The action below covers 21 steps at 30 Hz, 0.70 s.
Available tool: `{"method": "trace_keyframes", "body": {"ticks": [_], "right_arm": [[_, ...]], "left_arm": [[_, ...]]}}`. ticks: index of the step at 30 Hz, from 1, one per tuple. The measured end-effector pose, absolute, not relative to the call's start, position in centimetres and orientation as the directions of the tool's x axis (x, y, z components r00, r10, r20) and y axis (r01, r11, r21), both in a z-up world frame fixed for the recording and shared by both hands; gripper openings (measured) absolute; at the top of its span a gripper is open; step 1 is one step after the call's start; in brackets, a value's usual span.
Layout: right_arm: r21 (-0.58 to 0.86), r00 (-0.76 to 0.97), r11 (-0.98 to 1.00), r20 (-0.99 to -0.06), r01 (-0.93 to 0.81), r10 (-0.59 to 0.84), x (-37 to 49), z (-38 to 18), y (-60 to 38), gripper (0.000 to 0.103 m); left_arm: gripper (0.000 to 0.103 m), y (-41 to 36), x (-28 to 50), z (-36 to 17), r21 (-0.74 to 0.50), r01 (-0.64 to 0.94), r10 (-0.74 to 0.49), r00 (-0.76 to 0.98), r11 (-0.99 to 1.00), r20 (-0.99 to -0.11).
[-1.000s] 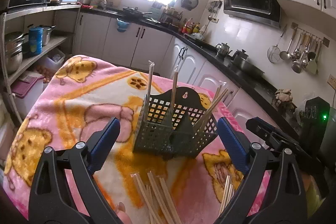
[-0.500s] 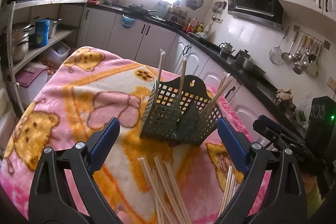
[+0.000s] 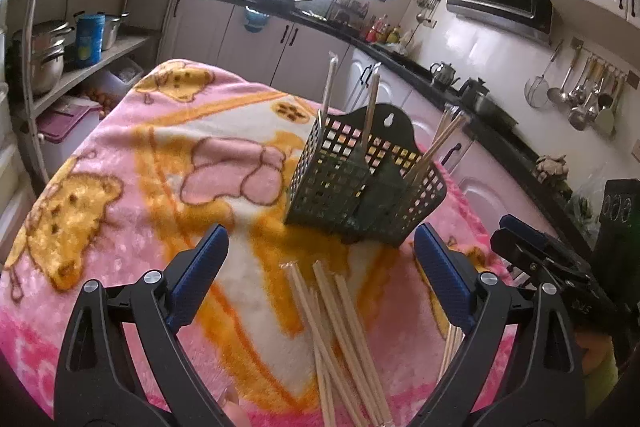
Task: Organize utensils
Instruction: 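Lower both open grippers toward the loose wooden chopsticks beside the basket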
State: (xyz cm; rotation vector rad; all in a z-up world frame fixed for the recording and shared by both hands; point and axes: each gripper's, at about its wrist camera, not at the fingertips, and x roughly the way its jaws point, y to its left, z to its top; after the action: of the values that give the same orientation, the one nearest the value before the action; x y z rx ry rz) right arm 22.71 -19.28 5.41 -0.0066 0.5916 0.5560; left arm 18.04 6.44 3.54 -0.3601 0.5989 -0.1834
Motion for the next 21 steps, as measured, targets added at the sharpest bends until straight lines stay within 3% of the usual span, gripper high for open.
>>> {"method": "trace_keyframes", "body": {"ticks": [5,14,19,21], "right_arm": [[0.152,0.662,0.849,-0.562,-0.506,0.496,22.8,3.9,-18.8,0.08],[0.18,0.6,0.842,-0.628,-0.509,0.496,23.5,0.5,-18.3,0.08],[0.186,0.549,0.841,-0.683,-0.509,0.483,24.6,-1.7,-17.9,0.08],[0.184,0.537,0.842,-0.696,-0.507,0.476,25.1,-2.4,-17.7,0.08]], "left_arm": [[0.085,6.5,18.3,2.1,-0.368,0.043,-0.257,0.789,0.929,-0.558],[0.067,6.5,19.9,-1.1,-0.353,0.01,-0.258,0.7,0.936,-0.666],[0.05,6.9,21.3,-3.1,-0.403,-0.011,-0.305,0.637,0.915,-0.708],[0.039,7.1,22.0,-3.8,-0.439,-0.015,-0.34,0.607,0.899,-0.718]]}}
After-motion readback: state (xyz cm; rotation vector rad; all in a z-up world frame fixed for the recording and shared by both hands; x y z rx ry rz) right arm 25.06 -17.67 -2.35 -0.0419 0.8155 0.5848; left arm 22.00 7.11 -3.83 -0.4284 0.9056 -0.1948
